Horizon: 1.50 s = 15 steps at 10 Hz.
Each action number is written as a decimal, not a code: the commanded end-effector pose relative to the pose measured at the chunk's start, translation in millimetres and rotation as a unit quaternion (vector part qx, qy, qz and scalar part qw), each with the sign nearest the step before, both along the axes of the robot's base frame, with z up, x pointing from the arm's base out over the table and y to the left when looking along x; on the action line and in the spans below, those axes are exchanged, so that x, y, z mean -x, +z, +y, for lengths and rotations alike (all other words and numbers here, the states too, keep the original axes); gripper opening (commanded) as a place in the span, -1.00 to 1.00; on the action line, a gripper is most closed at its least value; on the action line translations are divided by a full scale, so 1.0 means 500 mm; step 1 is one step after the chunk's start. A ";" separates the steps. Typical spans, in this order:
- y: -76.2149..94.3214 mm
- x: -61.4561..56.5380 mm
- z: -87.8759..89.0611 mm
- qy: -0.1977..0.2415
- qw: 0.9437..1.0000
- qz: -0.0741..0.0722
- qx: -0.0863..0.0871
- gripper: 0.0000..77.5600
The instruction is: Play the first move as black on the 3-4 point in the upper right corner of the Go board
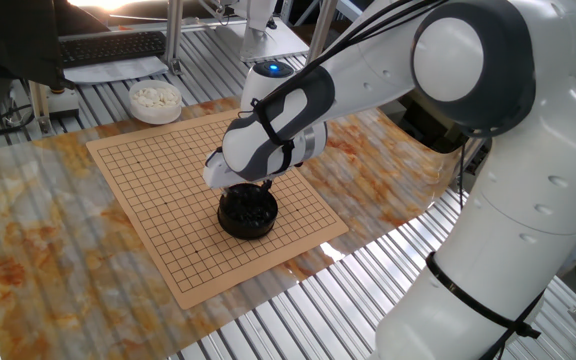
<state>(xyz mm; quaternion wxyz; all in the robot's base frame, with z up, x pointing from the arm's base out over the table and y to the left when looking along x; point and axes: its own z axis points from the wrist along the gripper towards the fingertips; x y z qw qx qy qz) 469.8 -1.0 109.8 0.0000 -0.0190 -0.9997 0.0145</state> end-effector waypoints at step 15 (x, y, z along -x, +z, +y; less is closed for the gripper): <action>-0.018 0.006 0.000 0.013 1.000 -0.007 0.014 -0.97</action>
